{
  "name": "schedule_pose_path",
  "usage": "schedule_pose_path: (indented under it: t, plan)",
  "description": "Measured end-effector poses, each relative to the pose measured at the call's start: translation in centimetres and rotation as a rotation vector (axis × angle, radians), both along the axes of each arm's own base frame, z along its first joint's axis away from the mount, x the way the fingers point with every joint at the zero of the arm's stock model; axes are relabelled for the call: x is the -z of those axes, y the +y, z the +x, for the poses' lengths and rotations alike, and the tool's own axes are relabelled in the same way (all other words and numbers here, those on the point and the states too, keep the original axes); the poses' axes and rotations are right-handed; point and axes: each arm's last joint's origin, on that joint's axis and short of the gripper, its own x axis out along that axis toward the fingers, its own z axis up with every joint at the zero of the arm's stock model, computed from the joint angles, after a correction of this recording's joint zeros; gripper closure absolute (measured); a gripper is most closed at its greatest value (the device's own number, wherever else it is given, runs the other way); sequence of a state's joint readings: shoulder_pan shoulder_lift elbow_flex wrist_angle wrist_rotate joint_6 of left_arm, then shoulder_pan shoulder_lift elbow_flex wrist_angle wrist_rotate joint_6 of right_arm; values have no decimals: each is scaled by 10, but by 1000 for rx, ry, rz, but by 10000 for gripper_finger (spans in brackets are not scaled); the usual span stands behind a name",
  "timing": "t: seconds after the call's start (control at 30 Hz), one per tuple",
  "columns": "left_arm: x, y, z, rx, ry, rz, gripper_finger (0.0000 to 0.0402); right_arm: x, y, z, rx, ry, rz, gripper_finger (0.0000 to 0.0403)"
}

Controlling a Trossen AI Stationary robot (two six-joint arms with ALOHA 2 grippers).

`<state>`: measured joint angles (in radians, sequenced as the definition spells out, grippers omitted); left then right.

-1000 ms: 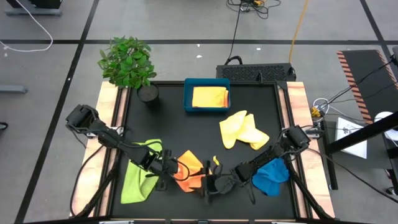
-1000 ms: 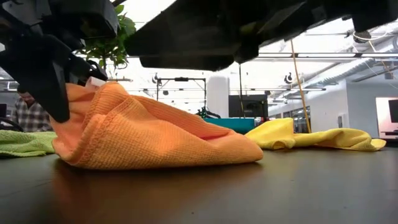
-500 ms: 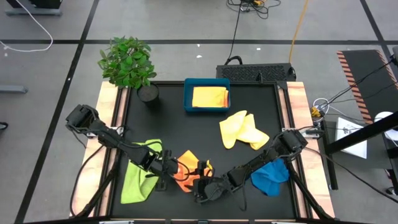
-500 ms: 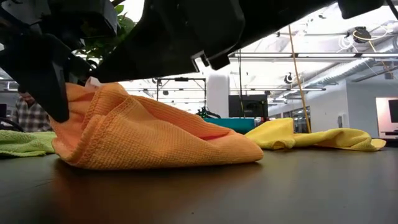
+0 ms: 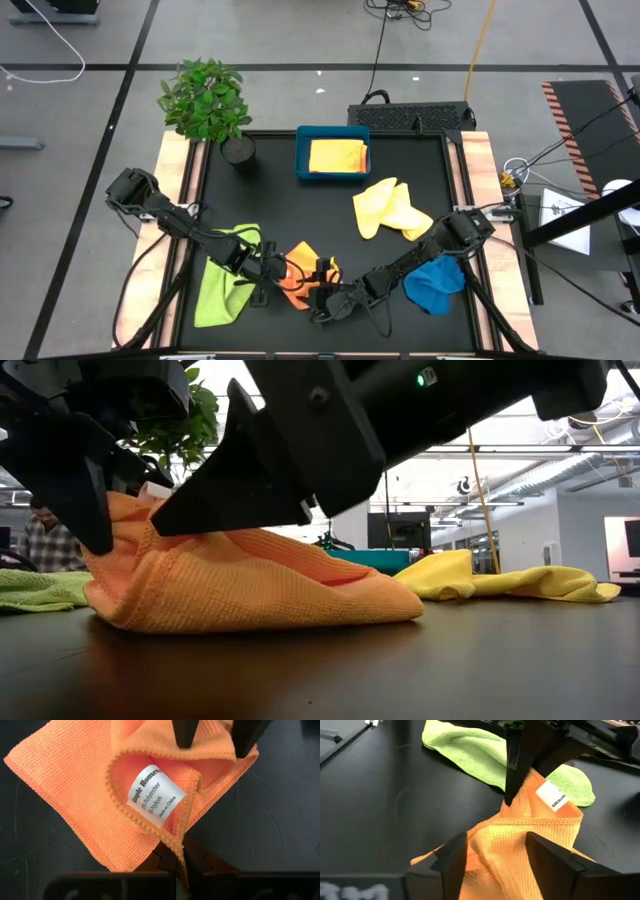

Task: Fold microfiber towels
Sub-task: Fold the orange microfiber towel

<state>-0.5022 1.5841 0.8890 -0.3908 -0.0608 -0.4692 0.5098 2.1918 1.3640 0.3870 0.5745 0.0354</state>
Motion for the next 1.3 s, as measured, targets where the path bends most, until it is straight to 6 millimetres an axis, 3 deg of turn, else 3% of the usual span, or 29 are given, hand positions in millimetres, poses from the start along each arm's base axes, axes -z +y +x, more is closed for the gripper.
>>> schedule_pose_path:
  t: [0.37, 0.43, 0.57, 0.9, 1.3]
  plan:
    - [0, -1, 0, 3, 0, 0, 396, -1, -1, 0, -16, 6, -40, 380]
    - [0, -2, -1, 7, 2, -3, 396, -4, 1, -1, -29, 6, -53, 396]
    - [-9, -13, -3, 24, -11, -26, 396, -23, 8, -7, -44, -32, -42, 390]
    - [-57, -40, -8, 86, -47, 91, 396, -73, 24, -27, -52, -124, -104, 401]
    - [-151, -47, -13, 120, -129, 278, 396, -163, 29, -71, 23, -289, -220, 402]
